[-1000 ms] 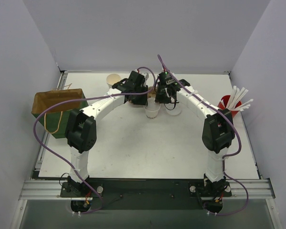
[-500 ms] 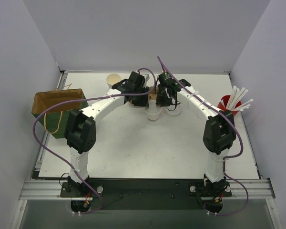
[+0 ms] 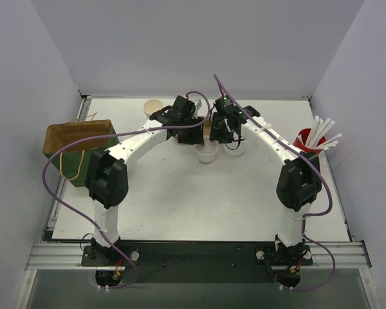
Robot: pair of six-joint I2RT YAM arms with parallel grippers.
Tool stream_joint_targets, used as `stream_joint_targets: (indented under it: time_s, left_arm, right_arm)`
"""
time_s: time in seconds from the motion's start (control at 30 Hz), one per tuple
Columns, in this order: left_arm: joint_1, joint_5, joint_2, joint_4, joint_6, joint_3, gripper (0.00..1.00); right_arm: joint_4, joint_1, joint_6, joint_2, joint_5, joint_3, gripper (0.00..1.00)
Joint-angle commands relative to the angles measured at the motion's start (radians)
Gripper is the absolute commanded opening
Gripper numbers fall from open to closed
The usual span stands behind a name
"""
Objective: Pack the takeout coffee
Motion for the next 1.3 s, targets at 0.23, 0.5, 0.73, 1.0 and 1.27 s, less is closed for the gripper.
stream_joint_targets:
  time_s: [0.23,0.5,0.73,1.0,1.27]
  left_arm:
    - [0.087,-0.027,-0.155,0.014,-0.005,0.003,0.69]
    - [0.197,-0.019,-0.29,0.065,-0.008,-0.147,0.69]
    - [0.233,0.005,-0.367,0.097,0.001,-0.253,0.69]
    - [0.242,0.027,-0.389,0.118,0.001,-0.298,0.69]
    - [0.244,0.038,-0.382,0.123,-0.001,-0.292,0.69]
  right_arm:
    - [-0.029,0.011,-0.013,-0.083,0.022,0.036,0.51]
    - [-0.055,0.066,-0.072,-0.017,0.022,0.102,0.73]
    - [-0.139,0.104,-0.109,0.079,0.128,0.215,0.76]
    - [-0.176,0.128,-0.125,0.132,0.197,0.251,0.8]
    - [-0.178,0.132,-0.131,0.159,0.18,0.259,0.81]
